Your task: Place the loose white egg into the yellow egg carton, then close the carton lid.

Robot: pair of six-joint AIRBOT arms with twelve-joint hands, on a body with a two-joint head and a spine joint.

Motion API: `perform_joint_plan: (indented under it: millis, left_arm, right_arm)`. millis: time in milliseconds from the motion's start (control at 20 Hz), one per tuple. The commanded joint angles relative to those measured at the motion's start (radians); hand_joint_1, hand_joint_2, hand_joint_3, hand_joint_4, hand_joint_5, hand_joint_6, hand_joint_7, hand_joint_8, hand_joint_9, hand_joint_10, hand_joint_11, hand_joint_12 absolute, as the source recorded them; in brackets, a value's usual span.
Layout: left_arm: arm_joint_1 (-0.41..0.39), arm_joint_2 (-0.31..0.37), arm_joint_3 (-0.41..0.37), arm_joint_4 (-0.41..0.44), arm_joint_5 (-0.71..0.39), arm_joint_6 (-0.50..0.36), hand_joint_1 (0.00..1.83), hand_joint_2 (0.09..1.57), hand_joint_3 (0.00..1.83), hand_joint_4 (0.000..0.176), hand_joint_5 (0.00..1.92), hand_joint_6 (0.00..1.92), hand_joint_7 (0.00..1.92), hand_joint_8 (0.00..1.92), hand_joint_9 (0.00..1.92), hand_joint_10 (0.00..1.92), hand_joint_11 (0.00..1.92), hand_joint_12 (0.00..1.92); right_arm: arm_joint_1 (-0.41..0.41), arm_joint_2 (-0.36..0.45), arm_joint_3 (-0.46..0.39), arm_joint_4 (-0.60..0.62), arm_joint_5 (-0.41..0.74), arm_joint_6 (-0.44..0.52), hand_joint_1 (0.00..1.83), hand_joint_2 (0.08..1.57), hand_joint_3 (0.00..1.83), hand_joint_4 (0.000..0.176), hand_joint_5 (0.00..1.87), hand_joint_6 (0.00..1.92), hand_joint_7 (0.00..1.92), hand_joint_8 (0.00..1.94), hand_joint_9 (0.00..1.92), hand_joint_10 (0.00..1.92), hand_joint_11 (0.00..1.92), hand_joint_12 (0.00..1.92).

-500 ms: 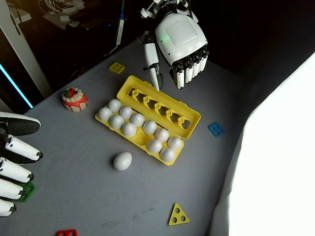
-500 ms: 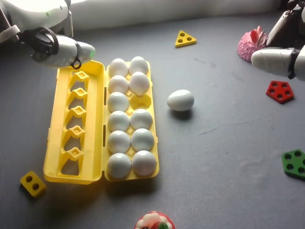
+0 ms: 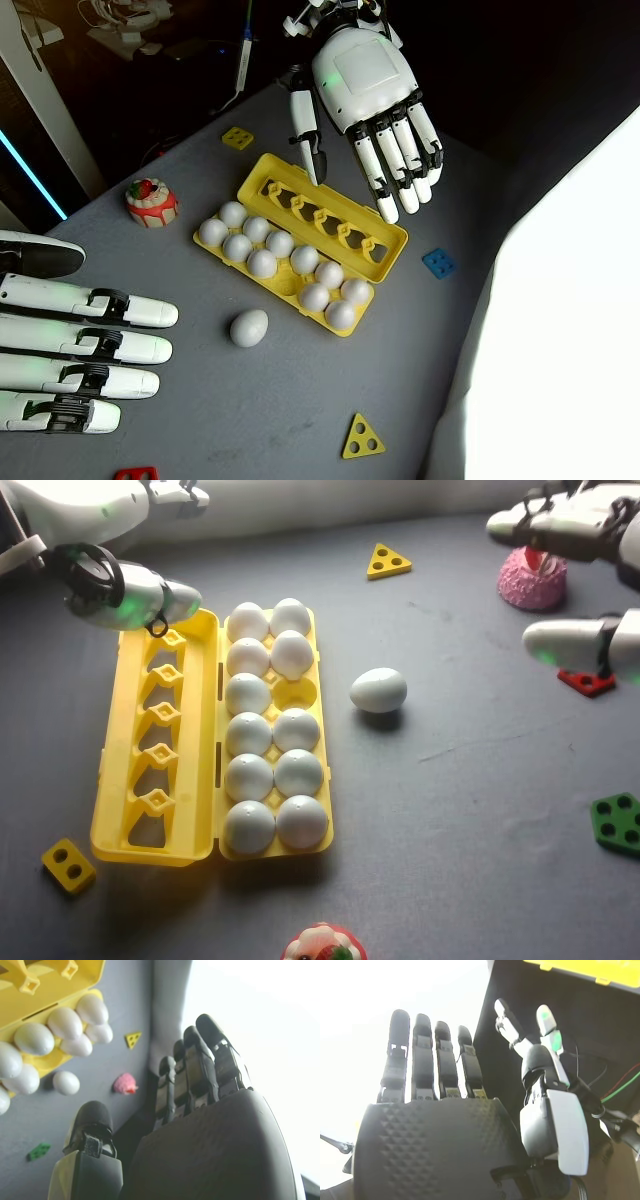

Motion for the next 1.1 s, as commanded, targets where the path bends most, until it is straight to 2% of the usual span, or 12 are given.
perform_joint_plan:
  millis: [0,100,200,300,350,450,550,650,800,850,950,1050]
  left_arm:
    - [-0.013,0.005,-0.002,0.032,0.009,0.004,0.2,1.3,0.0,0.038,0.17,0.01,0.2,0.0,0.28,0.01,0.0,0.96]
    - [-0.013,0.007,-0.002,0.032,0.015,0.004,0.2,1.29,0.0,0.039,0.21,0.02,0.24,0.01,0.3,0.01,0.0,1.01]
    - [-0.013,0.007,0.001,0.035,0.012,0.004,0.18,1.28,0.0,0.035,0.18,0.0,0.23,0.0,0.31,0.02,0.0,1.0]
    - [-0.013,0.007,-0.01,0.038,0.01,0.004,0.11,1.29,0.0,0.047,0.16,0.0,0.21,0.0,0.29,0.01,0.0,0.94]
    - [-0.012,0.009,-0.017,0.043,0.008,0.004,0.11,1.29,0.0,0.047,0.16,0.0,0.21,0.0,0.29,0.01,0.0,0.94]
    - [-0.012,0.012,-0.024,0.047,0.008,0.004,0.13,1.3,0.0,0.048,0.13,0.0,0.21,0.0,0.27,0.0,0.0,0.88]
    - [-0.013,0.011,-0.02,0.048,0.01,0.004,0.14,1.3,0.0,0.045,0.12,0.0,0.21,0.0,0.27,0.0,0.0,0.9]
    - [-0.008,0.011,-0.018,0.048,0.011,0.004,0.18,1.3,0.0,0.038,0.14,0.0,0.25,0.01,0.3,0.01,0.0,0.97]
    - [-0.005,0.01,-0.015,0.048,0.019,0.004,0.11,1.32,0.0,0.024,0.03,0.0,0.21,0.0,0.24,0.0,0.0,0.88]
    - [-0.005,0.01,-0.014,0.048,0.019,0.004,0.12,1.32,0.0,0.023,0.05,0.01,0.23,0.01,0.27,0.01,0.0,0.94]
    - [-0.004,0.008,-0.01,0.048,0.019,0.004,0.13,1.33,0.01,0.018,0.07,0.01,0.2,0.0,0.24,0.0,0.0,0.88]
    - [-0.004,0.006,-0.005,0.048,0.02,0.004,0.1,1.33,0.0,0.027,0.13,0.02,0.22,0.0,0.27,0.01,0.0,0.93]
  right_arm:
    - [0.008,-0.001,-0.001,0.017,0.109,0.0,0.19,1.26,0.0,0.0,0.26,0.01,0.29,0.01,0.33,0.05,0.0,1.19]
    - [0.018,-0.033,-0.001,0.105,0.097,-0.069,0.2,1.26,0.0,0.0,0.28,0.01,0.3,0.01,0.35,0.05,0.0,1.15]
    - [0.065,-0.088,-0.001,0.307,0.071,-0.301,0.24,1.26,0.0,0.0,0.28,0.01,0.31,0.01,0.34,0.04,0.0,1.13]
    - [0.088,-0.133,0.0,0.449,0.057,-0.455,0.25,1.26,0.0,0.0,0.3,0.01,0.32,0.01,0.35,0.04,0.0,1.1]
    - [0.087,-0.152,0.003,0.488,0.057,-0.494,0.25,1.26,0.0,0.0,0.3,0.01,0.32,0.01,0.35,0.04,0.0,1.1]
    - [0.081,-0.192,0.019,0.533,0.059,-0.537,0.26,1.25,0.0,0.0,0.35,0.01,0.41,0.01,0.43,0.03,0.0,1.15]
    - [0.091,-0.244,0.053,0.664,0.058,-0.616,0.28,1.23,0.0,0.0,0.32,0.0,0.4,0.0,0.43,0.02,0.0,1.16]
    - [0.104,-0.301,0.099,0.747,0.057,-0.656,0.29,1.22,0.0,0.0,0.32,0.0,0.42,0.0,0.42,0.01,0.0,1.13]
    - [0.139,-0.381,0.154,0.943,0.057,-0.775,0.24,1.24,0.0,0.0,0.29,0.0,0.36,0.0,0.41,0.0,0.0,1.11]
    - [0.141,-0.39,0.16,0.95,0.057,-0.777,0.25,1.24,0.0,0.0,0.27,0.0,0.35,0.0,0.4,0.0,0.0,1.11]
    - [0.147,-0.413,0.166,0.951,0.067,-0.777,0.31,1.23,0.0,0.0,0.28,0.0,0.36,0.0,0.41,0.01,0.0,1.19]
    - [0.149,-0.429,0.168,0.952,0.073,-0.777,0.44,1.21,0.0,0.0,0.28,0.0,0.31,0.0,0.39,0.0,0.0,1.14]
